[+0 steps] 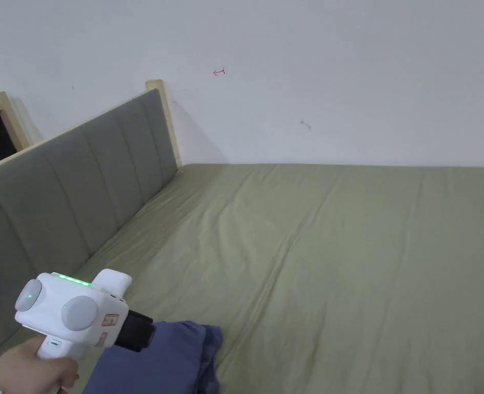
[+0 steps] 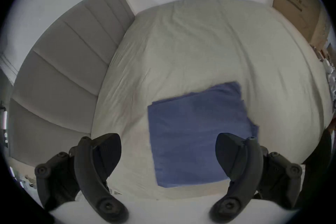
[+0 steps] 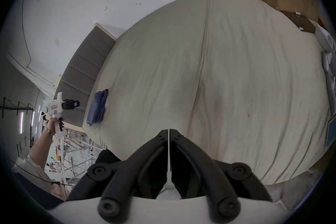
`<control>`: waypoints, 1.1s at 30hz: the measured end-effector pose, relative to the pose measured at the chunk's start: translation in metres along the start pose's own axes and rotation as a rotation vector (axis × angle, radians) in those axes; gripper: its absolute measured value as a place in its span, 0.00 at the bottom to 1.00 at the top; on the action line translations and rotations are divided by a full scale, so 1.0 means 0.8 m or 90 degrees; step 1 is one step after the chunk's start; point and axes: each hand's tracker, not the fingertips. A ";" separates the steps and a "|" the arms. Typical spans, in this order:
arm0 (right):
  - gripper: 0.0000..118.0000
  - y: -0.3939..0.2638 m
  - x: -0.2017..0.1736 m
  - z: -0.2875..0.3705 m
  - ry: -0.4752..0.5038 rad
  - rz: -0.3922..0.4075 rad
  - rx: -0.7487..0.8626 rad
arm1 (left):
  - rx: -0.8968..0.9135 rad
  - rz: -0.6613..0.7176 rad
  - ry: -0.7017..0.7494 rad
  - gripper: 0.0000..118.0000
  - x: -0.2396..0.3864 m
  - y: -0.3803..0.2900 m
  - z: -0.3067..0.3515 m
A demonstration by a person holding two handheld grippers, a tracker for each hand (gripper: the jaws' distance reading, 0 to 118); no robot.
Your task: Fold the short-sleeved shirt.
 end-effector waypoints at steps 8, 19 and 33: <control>0.01 0.018 -0.057 0.021 -0.048 0.094 0.019 | 0.120 0.029 -0.181 0.00 0.199 0.007 0.086; 0.01 0.023 -0.140 0.109 -0.105 0.192 0.422 | 0.510 0.107 -0.151 0.00 0.339 -0.004 0.215; 0.66 0.014 -0.178 0.089 -0.226 0.282 0.673 | 0.658 0.080 -0.041 0.50 0.364 -0.019 0.231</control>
